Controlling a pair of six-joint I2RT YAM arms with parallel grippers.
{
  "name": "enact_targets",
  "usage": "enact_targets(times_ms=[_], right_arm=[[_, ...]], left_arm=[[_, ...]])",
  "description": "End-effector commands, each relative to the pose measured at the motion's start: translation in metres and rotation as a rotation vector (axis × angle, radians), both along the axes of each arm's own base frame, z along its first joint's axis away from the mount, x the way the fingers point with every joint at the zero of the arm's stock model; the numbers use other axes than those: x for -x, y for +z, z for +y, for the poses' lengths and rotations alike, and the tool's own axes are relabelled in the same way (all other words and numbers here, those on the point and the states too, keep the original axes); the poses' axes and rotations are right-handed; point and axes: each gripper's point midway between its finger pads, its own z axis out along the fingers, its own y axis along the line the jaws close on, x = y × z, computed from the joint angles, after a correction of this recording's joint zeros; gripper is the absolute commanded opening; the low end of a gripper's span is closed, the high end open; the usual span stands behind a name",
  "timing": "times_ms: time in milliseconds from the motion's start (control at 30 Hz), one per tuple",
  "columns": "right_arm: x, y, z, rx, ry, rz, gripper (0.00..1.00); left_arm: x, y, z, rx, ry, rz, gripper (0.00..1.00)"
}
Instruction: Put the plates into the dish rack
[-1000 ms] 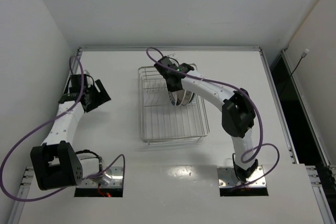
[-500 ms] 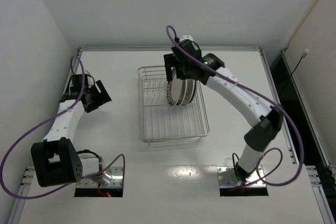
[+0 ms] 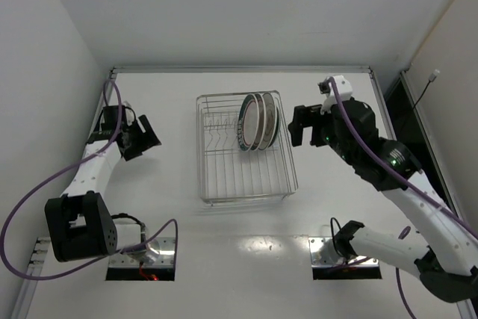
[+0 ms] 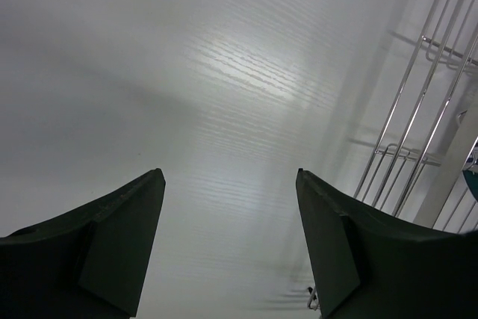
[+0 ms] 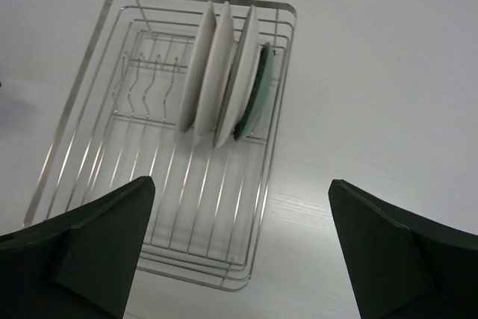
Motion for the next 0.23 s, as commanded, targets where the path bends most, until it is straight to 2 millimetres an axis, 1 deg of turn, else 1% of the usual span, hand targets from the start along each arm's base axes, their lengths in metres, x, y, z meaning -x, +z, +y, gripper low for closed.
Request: enact_targets(times_ms=[0,100,133,200], right_arm=[[-0.012,0.004,-0.014,-0.016,-0.100,-0.076,1.00],[-0.016,-0.008,-0.009,0.011,-0.091,-0.038,1.00],[-0.022,-0.014,-0.009,0.038,-0.101,-0.007,1.00],[-0.026,-0.023,-0.013,0.082,-0.135,0.032,1.00]], left_arm=[[-0.013,0.018,0.001,-0.011,-0.023,-0.075,0.68],[-0.015,0.019,0.002,-0.019,-0.030,-0.086,0.68],[-0.015,0.020,0.000,-0.012,-0.035,-0.088,0.68],[-0.015,0.019,0.001,-0.018,-0.043,-0.088,0.68]])
